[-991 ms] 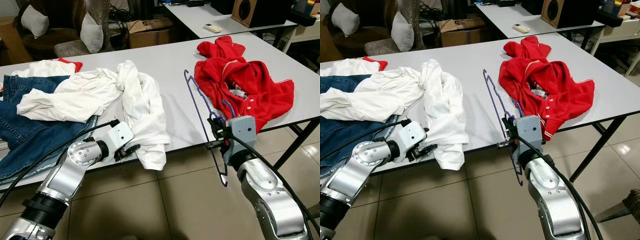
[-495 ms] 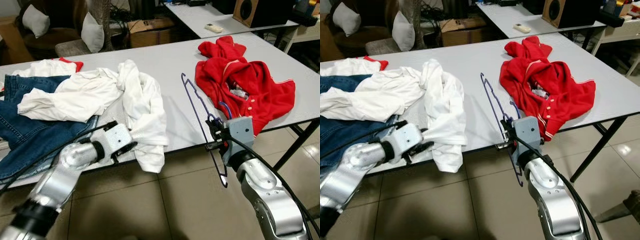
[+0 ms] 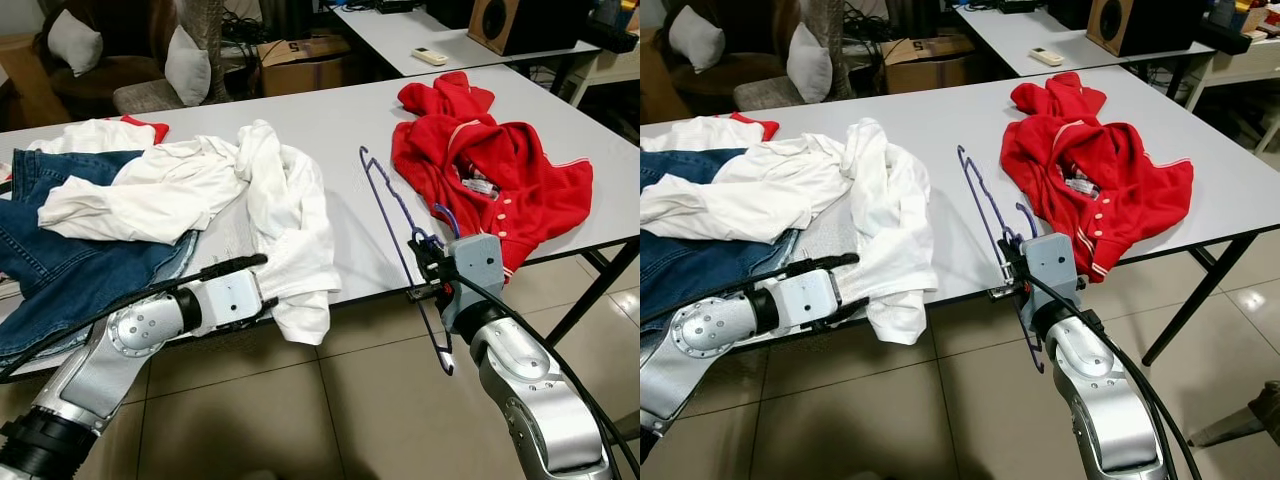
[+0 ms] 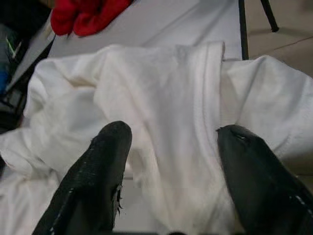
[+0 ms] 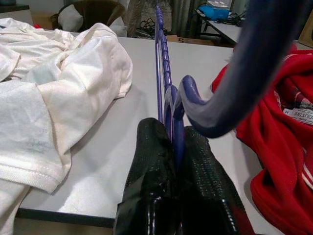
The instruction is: Hang hanger
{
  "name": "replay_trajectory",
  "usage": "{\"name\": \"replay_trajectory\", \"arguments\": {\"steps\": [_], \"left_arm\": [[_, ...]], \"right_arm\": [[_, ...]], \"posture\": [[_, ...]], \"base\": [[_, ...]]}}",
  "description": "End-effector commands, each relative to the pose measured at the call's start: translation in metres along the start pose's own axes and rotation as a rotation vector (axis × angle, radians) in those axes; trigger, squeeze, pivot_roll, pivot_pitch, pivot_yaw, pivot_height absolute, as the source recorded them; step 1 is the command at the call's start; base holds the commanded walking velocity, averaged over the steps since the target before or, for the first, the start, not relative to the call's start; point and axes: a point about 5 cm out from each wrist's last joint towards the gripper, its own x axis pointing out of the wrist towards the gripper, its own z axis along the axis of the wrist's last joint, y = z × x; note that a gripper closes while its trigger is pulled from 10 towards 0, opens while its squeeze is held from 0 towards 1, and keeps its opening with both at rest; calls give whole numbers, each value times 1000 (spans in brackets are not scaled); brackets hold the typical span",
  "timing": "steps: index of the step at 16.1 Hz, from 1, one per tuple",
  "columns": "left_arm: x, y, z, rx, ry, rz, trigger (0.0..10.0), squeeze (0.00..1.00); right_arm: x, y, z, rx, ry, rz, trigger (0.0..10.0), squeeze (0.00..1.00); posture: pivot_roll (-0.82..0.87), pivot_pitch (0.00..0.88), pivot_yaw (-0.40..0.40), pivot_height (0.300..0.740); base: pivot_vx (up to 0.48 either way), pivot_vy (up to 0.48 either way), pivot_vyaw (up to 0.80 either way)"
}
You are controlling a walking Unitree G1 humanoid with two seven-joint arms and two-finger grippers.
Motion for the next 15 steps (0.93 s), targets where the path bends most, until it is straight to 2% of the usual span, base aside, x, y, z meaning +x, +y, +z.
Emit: {"name": "replay_trajectory", "arguments": {"steps": [1,2,3,4,5,6,15], "left_arm": [[0,1,-4,23,20,1,10000,114],[-1,1,-7,41,38,9,10000,0],[-1,1,-11,48,54,18,10000,0],[0,2,-13,47,64,24,8588,0],[1,2,-15,47,73,31,1137,0],[1,3,-17,41,83,40,0,0],[6,4,-14,-58,40,52,0,0]], "right_arm": [[2,2,2,2,-10,8,10000,0],[1,2,1,3,-10,6,10000,0],[1,3,1,4,-10,5,10000,0],[1,3,1,5,-9,5,10000,0],[1,3,1,5,-9,5,10000,0],[1,3,1,4,-8,4,10000,0],[-1,2,0,6,-5,-1,10000,0]], "posture": [[-74,0,86,740],[-75,0,89,740],[-75,0,89,740],[-73,0,89,740],[-73,0,89,740],[-75,0,92,740],[-80,0,97,740]], "base": [[0,0,0],[0,0,0],[0,0,0],[0,0,0],[0,0,0],[0,0,0],[0,0,0]]}}
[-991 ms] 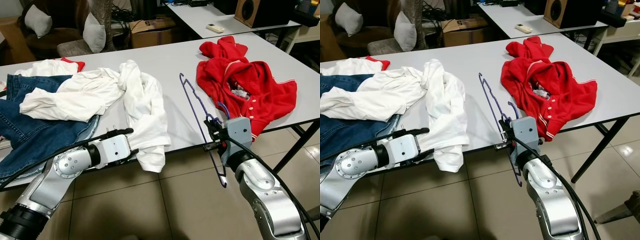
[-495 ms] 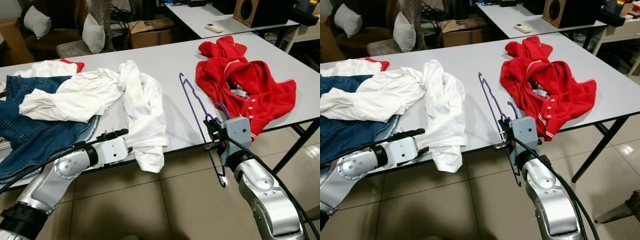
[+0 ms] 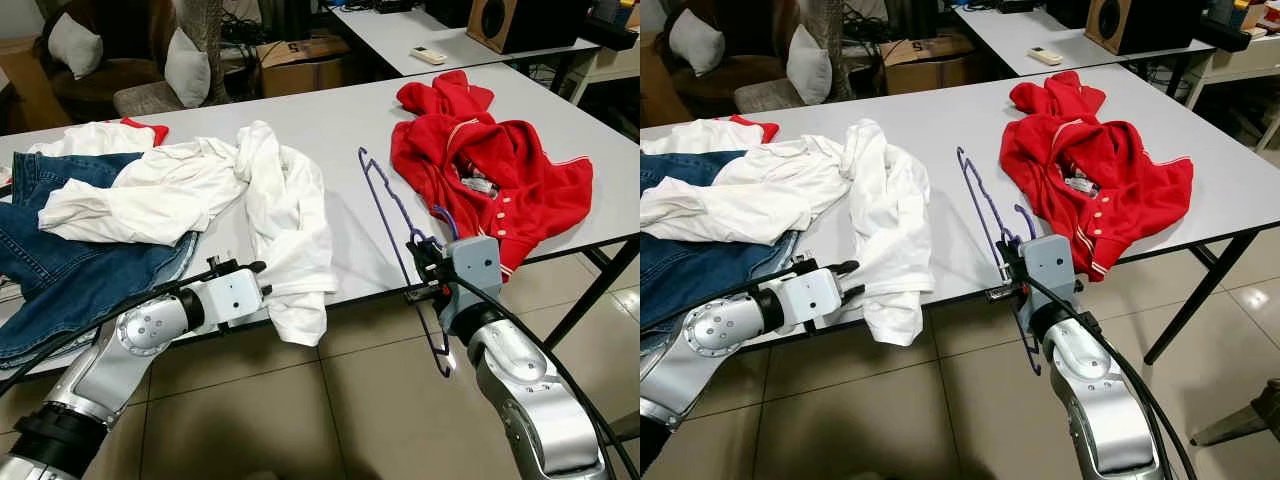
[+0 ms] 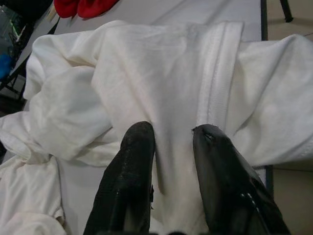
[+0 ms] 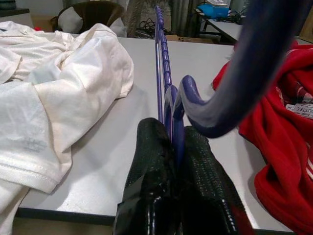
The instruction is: Hang hanger
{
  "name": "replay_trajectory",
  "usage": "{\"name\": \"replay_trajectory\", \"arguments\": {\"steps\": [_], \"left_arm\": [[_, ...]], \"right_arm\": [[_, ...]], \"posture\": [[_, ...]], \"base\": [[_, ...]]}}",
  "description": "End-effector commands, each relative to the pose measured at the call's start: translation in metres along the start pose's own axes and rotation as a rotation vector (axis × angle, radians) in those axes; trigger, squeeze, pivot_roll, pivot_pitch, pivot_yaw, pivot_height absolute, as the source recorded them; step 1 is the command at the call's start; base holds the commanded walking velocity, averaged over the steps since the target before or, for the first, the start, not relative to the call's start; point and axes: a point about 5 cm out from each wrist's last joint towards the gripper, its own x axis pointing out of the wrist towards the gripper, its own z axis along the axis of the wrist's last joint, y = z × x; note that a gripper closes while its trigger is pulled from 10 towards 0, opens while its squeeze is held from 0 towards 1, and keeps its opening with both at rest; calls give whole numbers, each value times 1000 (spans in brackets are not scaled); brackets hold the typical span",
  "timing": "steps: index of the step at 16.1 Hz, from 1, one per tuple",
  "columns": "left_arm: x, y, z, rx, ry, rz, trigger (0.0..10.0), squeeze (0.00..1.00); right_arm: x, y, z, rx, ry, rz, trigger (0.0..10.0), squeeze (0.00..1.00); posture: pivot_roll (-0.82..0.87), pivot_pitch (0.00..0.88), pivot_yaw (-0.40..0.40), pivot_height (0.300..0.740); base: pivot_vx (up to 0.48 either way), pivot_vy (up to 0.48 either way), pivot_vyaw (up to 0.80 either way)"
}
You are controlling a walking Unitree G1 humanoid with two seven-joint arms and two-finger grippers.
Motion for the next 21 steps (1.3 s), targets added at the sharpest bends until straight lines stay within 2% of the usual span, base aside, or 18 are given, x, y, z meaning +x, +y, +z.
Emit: {"name": "replay_trajectory", "arguments": {"steps": [1,8,10,12,13,16,19,21], "left_arm": [[-2,7,-1,-15,3,15,0,0],[-3,8,-7,-68,53,24,0,0],[0,12,-9,-168,59,41,0,0],[8,25,2,-397,-12,92,0,0],[11,29,6,-448,-38,102,0,0],[19,58,31,-739,-211,144,0,0],[17,87,48,-882,-334,213,0,0],[14,107,61,-907,-391,267,0,0]], "right_arm": [[0,0,2,-8,-9,1,10000,0],[-1,0,2,-15,-9,7,10000,0],[-2,0,4,-14,-27,21,10000,0],[-13,0,16,67,-109,143,10000,0],[-17,-1,17,74,-122,175,10000,0],[-46,-18,17,90,-119,318,10000,0],[-73,-26,21,94,-85,480,10000,0],[-86,-29,16,85,-6,553,10000,0]], "posture": [[-80,0,97,740],[-80,0,96,740],[-82,0,104,740],[-81,0,114,740],[-81,0,119,740],[-86,0,127,740],[-97,0,133,740],[-98,0,124,740]], "base": [[0,0,0],[0,0,0],[0,0,0],[0,0,0],[0,0,0],[0,0,0],[0,0,0],[0,0,0]]}}
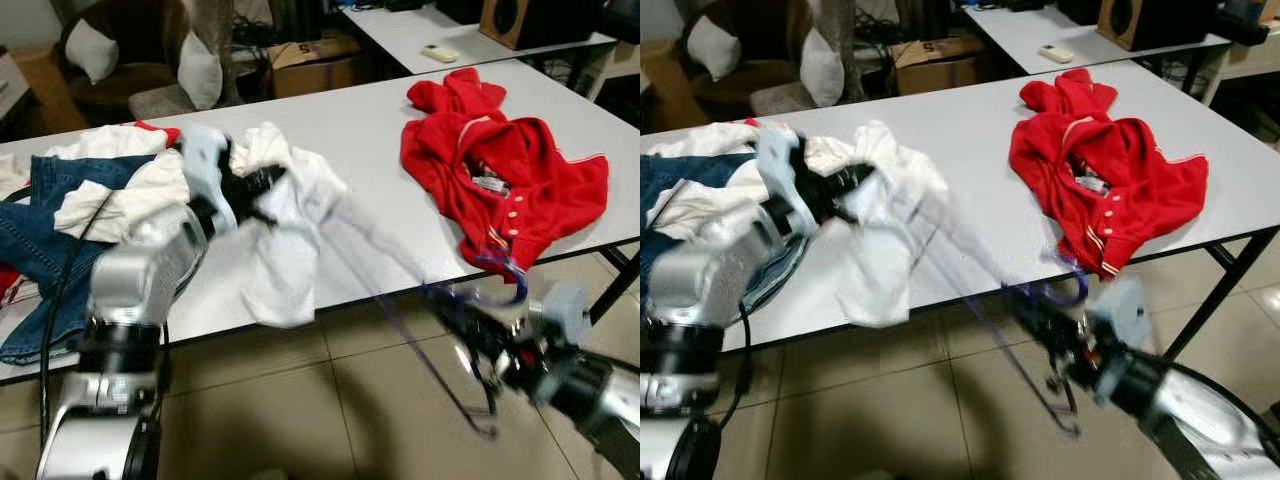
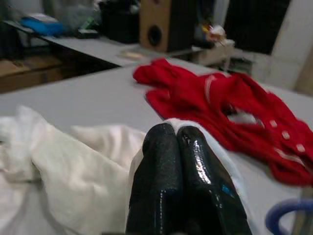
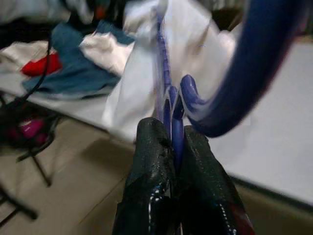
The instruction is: Hang hanger
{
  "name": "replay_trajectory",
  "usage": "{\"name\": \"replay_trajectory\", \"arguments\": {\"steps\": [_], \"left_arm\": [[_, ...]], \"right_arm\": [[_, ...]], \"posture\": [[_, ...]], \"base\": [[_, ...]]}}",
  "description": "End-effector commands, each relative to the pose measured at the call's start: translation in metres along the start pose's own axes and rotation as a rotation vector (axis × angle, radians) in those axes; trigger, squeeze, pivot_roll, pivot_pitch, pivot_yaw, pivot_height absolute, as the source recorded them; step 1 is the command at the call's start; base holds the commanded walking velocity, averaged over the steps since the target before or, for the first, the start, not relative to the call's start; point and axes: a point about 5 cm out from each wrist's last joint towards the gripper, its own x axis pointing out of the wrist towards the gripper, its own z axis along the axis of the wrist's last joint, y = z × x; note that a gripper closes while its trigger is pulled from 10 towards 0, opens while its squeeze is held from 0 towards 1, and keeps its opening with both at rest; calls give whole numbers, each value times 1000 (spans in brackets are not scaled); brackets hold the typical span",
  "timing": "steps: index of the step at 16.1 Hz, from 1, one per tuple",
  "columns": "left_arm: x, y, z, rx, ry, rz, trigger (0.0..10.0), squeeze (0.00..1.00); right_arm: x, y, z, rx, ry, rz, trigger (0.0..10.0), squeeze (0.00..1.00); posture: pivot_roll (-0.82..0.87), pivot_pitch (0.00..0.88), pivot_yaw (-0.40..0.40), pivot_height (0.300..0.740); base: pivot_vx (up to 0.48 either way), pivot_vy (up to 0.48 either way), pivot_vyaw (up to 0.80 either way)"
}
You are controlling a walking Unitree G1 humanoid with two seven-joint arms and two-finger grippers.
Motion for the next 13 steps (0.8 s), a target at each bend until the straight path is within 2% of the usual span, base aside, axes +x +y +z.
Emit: {"name": "replay_trajectory", "arguments": {"steps": [1,4,6,7,8,10,11,12,13], "left_arm": [[1,2,14,-8,-32,22,0,0],[4,-2,27,9,-48,28,0,0],[4,-11,27,63,-20,-41,0,0],[4,-11,27,63,-20,-41,0,0],[3,-18,27,126,21,-92,0,0],[5,-12,34,141,1,-47,0,0],[6,-7,47,139,-64,-8,0,0],[6,-3,69,117,-185,21,0,0],[5,-3,75,107,-219,26,0,0]], "right_arm": [[-3,2,5,1,-6,42,10000,0],[-3,3,5,14,46,76,10000,0],[4,-4,3,-9,60,8,10000,0],[4,-4,3,-9,60,8,10000,0],[14,-21,6,-36,34,-135,10000,0],[20,-34,11,-45,-1,-233,10000,0],[23,-43,17,-71,-32,-308,10000,0],[23,-51,24,-83,-82,-369,10000,0],[23,-53,27,-84,-95,-381,10000,0]], "posture": [[-100,0,118,740],[-105,0,112,740],[-106,0,110,740],[-106,0,110,740],[-106,0,110,740],[-106,0,110,740],[-105,0,105,740],[-105,0,106,740],[-106,0,105,740]], "base": [[0,0,0],[0,0,0],[0,0,0],[0,0,0],[0,0,0],[0,0,0],[0,0,0],[0,0,0],[0,0,0]]}}
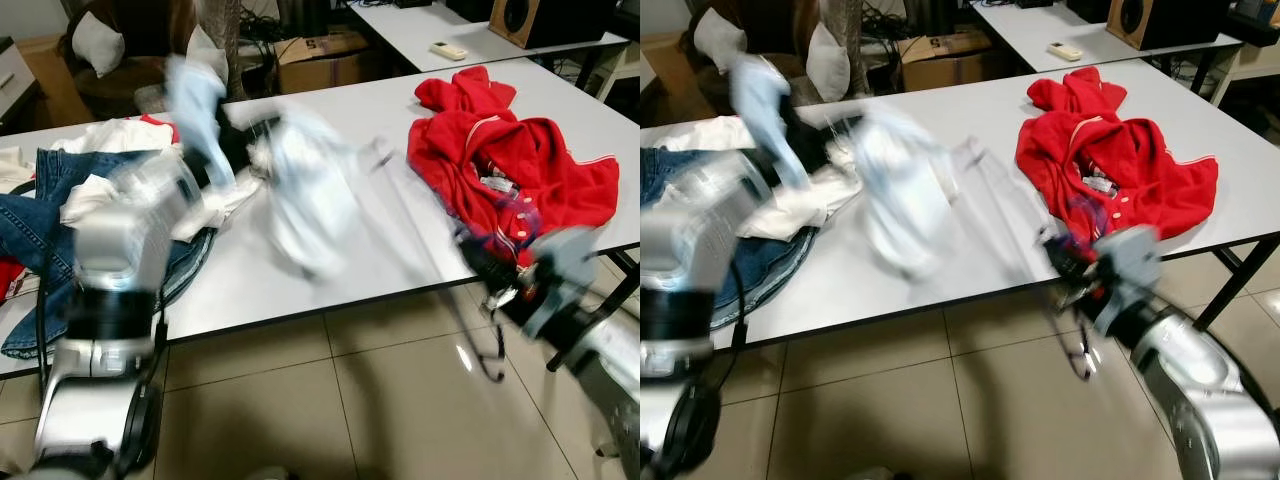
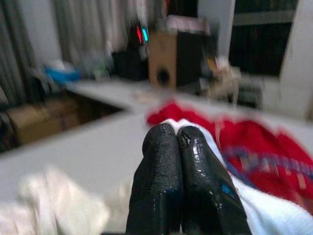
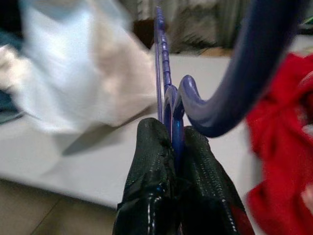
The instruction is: Hang hanger
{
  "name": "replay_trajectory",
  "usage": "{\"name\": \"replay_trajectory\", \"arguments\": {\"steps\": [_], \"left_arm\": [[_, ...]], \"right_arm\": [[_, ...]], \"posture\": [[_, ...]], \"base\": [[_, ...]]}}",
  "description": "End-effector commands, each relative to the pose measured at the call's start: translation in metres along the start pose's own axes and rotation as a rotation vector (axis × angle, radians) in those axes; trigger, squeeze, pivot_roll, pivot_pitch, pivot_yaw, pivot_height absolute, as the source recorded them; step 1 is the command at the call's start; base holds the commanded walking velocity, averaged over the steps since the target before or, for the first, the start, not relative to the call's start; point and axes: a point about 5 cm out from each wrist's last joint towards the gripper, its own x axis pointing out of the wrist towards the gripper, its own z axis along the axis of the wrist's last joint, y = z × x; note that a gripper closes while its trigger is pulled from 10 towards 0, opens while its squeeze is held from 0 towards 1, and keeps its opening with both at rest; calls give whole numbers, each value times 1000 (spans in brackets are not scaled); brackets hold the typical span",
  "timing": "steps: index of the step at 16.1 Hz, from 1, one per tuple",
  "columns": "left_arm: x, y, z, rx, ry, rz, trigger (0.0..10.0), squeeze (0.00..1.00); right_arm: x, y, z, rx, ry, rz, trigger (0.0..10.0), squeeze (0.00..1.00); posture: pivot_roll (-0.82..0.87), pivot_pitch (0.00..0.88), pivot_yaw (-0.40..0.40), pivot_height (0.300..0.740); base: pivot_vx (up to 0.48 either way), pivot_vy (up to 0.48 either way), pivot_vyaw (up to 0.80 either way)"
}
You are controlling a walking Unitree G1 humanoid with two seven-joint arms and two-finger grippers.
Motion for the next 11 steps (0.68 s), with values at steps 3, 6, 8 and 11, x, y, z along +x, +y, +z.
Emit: {"name": "replay_trajectory", "arguments": {"steps": [3,6,8,11], "left_arm": [[0,12,20,-42,-95,63,0,0],[-2,7,-11,22,60,56,0,0],[-5,8,-30,125,183,49,0,0],[-2,0,-61,146,327,-10,10000,0]], "right_arm": [[0,-1,10,-11,-45,8,10000,0],[-8,20,15,20,-78,183,10000,0],[-9,21,12,16,-66,192,10000,0],[-2,2,4,19,-30,6,10000,0]], "posture": [[-108,0,100,740],[-116,0,100,740],[-120,0,99,740],[-121,0,98,740]], "base": [[0,0,0],[0,0,0],[0,0,0],[0,0,0]]}}
